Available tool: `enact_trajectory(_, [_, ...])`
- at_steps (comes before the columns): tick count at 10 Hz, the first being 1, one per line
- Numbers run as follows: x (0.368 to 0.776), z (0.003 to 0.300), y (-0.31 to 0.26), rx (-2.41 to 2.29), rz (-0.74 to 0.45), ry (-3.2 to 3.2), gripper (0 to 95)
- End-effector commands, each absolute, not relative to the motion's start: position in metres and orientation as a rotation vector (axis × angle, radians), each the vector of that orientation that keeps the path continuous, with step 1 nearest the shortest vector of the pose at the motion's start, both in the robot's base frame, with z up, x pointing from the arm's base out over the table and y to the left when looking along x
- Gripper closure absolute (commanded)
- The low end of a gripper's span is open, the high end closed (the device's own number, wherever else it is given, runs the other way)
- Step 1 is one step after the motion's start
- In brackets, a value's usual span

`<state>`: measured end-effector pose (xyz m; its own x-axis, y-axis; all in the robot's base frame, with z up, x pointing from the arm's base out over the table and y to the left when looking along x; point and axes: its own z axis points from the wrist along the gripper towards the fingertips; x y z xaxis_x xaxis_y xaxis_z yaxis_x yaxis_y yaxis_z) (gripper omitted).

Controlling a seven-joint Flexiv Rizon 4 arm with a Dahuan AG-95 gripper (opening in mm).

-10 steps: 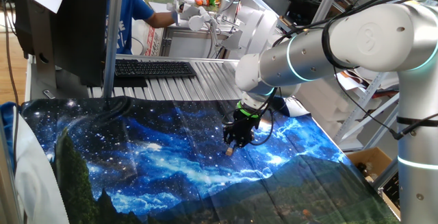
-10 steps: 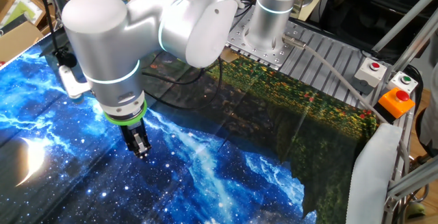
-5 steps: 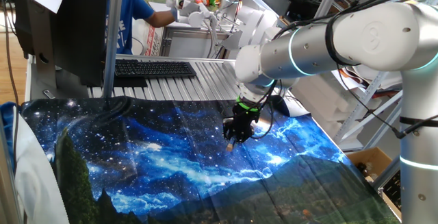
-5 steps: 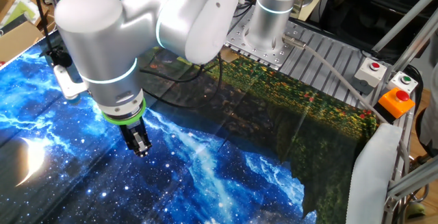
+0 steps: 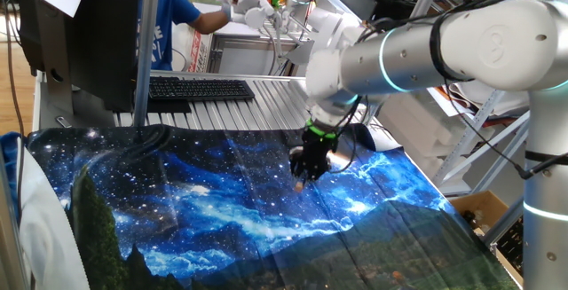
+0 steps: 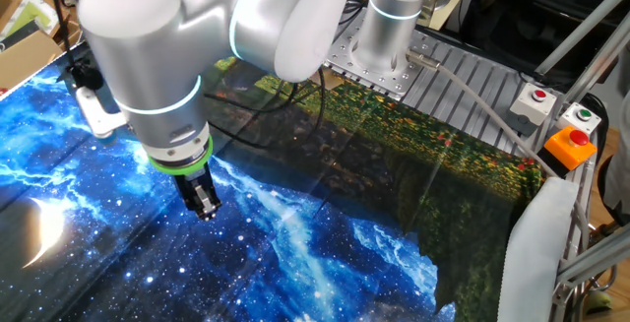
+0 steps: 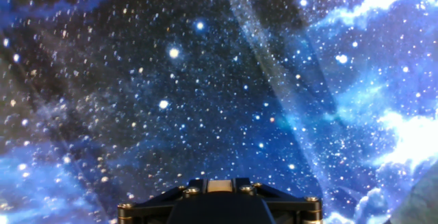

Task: Pick up the small block on the left and move it to the right

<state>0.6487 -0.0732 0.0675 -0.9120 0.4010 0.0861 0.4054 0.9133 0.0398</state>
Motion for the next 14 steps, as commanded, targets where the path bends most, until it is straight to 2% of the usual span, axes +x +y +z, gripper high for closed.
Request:
enact_trajectory(1, [0.648, 0.085, -0.071, -0.627, -0.080, -2.984, 95.0])
enact_trajectory(6, [0.643, 0.129, -0.063, -0.601, -0.063, -2.970, 95.0])
enact_trajectory(14, [0.643, 0.130, -0.062, -0.600, -0.069, -2.977, 95.0])
